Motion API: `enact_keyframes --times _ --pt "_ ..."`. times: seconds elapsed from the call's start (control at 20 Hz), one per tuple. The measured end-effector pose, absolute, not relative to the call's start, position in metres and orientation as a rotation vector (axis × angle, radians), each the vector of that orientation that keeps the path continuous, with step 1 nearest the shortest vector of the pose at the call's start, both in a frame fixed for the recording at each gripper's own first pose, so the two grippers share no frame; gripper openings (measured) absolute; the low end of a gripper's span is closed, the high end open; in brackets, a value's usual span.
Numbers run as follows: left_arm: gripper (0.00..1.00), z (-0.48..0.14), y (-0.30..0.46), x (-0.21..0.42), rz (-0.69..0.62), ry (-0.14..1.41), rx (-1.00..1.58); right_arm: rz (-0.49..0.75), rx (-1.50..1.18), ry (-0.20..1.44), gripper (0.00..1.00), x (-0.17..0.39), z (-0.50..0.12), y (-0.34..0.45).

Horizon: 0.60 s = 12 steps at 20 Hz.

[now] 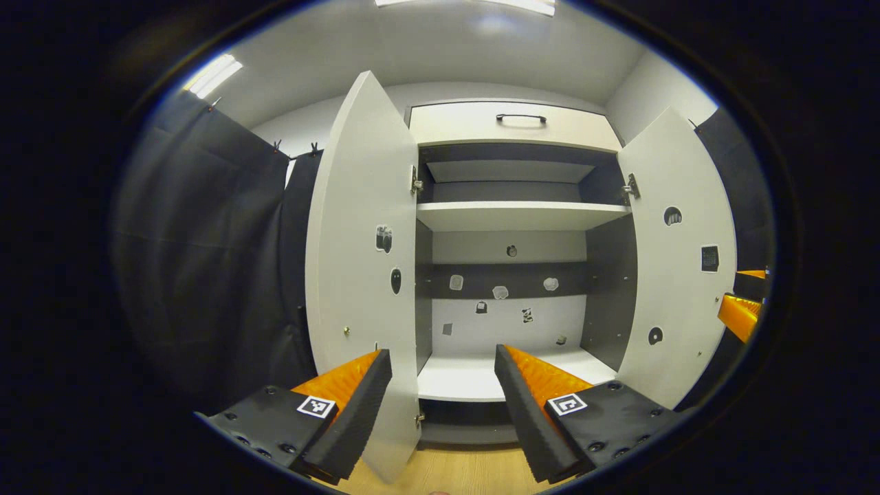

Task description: Open the right door of the double-door shoe cabinet with the right hand, and open the left door with the left hand.

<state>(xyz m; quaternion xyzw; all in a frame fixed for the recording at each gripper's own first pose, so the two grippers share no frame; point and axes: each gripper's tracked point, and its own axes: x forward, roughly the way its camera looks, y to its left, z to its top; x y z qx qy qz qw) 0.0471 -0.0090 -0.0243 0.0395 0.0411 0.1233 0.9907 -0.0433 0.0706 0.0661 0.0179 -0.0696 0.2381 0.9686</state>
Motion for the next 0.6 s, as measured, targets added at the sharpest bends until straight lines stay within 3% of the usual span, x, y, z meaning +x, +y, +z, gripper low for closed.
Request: enact_keyframes --times 0.6 --pt "0.95 -0.017 -0.011 0.062 0.217 0.035 0.103 0.437 0.036 -0.159 0.94 -0.032 0.076 0.06"
